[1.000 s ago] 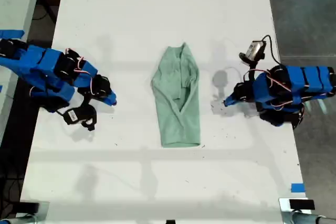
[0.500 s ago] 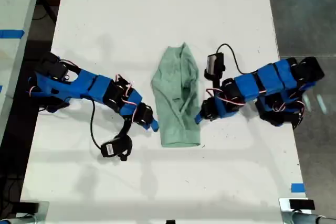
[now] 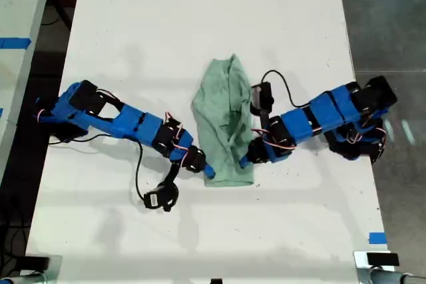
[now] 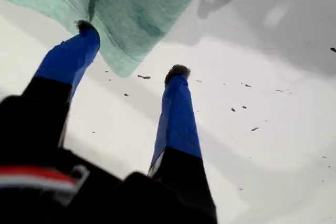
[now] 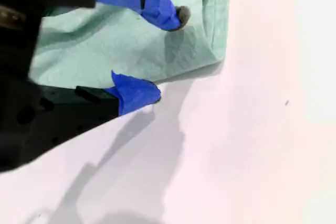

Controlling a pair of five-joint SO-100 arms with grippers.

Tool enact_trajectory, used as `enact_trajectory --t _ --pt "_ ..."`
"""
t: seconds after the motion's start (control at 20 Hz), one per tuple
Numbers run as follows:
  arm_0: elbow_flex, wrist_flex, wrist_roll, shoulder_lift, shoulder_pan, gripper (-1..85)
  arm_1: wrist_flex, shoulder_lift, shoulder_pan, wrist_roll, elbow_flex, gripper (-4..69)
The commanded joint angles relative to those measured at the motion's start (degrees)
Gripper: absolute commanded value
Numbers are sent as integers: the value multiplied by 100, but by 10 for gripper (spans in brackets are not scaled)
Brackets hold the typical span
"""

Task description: Fold t shirt

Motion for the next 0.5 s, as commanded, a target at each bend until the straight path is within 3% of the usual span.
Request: enact_trajectory --t 0.0,0.05,0.1,0.15,0.45 --pt "-563 -360 44 -369 -149 184 -53 88 -105 79 -325 269" --pt "-659 -431 70 -615 -167 159 -53 97 -123 79 -334 268" --pt "-659 -448 0 -729 -149 21 -53 97 -141 70 -360 266" --pt "-659 -378 -211 -791 -105 -1 -79 88 -176 88 -369 264" --pt "-659 -141 -229 -642 -88 -1 -791 -606 -202 202 -360 238"
